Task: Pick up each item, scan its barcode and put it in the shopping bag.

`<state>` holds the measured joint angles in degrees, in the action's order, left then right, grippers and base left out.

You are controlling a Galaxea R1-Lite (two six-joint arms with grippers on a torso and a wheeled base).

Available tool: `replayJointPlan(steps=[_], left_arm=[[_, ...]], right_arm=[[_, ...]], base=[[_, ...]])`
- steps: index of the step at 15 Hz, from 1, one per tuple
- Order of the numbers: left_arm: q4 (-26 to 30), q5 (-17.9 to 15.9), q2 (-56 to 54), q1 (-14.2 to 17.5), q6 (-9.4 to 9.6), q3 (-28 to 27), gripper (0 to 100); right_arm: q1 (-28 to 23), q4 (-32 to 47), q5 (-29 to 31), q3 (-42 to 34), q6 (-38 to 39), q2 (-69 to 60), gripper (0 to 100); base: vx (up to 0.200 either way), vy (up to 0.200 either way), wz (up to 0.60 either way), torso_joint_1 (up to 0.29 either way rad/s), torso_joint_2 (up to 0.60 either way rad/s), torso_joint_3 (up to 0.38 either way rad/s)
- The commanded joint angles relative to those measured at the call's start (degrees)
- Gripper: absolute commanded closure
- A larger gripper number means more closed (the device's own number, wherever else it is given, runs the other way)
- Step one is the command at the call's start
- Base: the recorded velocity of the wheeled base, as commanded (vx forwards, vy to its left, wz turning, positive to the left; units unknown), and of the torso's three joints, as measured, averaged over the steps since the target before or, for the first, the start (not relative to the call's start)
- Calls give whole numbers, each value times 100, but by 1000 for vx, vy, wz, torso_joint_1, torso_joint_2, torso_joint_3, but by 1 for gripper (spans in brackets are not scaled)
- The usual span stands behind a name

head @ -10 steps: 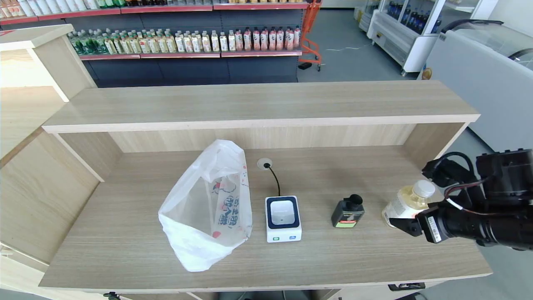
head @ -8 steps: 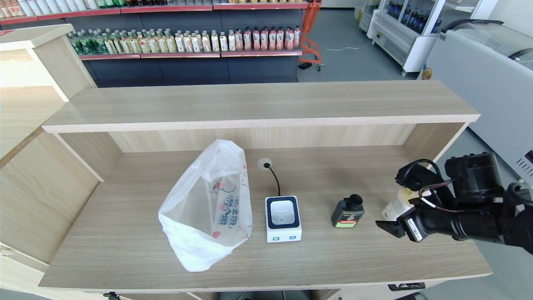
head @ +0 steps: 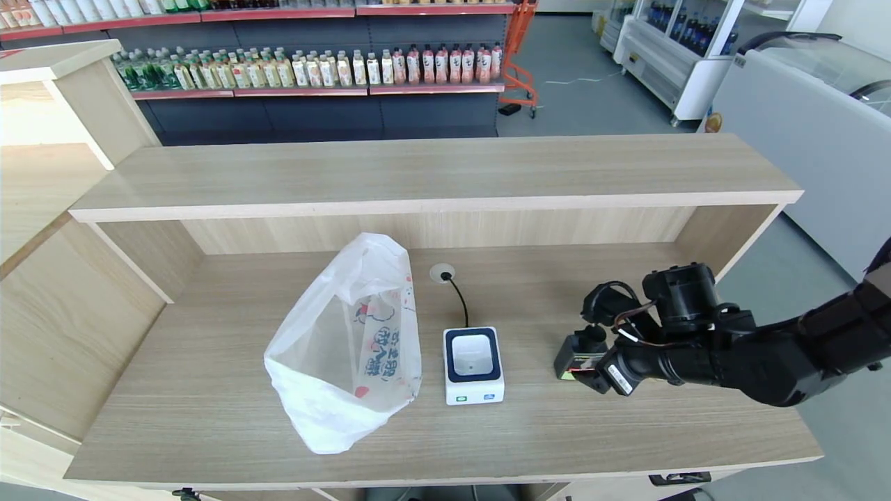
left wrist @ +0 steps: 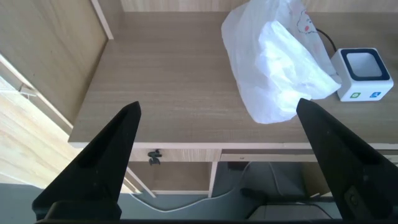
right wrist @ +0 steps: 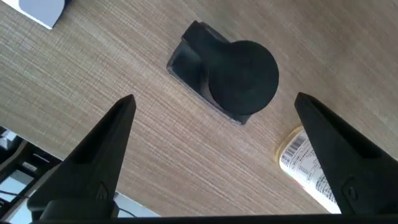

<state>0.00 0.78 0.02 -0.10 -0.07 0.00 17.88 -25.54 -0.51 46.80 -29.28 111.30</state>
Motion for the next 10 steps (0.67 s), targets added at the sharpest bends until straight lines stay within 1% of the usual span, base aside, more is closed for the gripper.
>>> replayJointPlan(steps=[1, 3, 5, 7, 8, 10], left_arm=[[0, 1, -2, 1, -1, 0, 0], [0, 1, -2, 1, -1, 0, 0], [0, 1, -2, 1, -1, 0, 0], [0, 1, -2, 1, -1, 0, 0], [0, 1, -2, 1, -1, 0, 0], [0, 1, -2, 1, -1, 0, 0]], right_arm=[[92, -153, -2, 330, -7, 480, 0], [172, -303, -10, 409, -7, 682, 0], [216, -689, -19, 585, 19, 964, 0], [216, -760, -107, 602, 10, 1069, 0], [224, -760, -274, 611, 1, 1148, 0], [277, -786, -336, 655, 10, 1263, 0]], base=[[0, 0, 0, 0, 0, 0], [0, 0, 0, 0, 0, 0], [0, 0, 0, 0, 0, 0], [0, 0, 0, 0, 0, 0], [0, 0, 0, 0, 0, 0], [0, 0, 0, 0, 0, 0]])
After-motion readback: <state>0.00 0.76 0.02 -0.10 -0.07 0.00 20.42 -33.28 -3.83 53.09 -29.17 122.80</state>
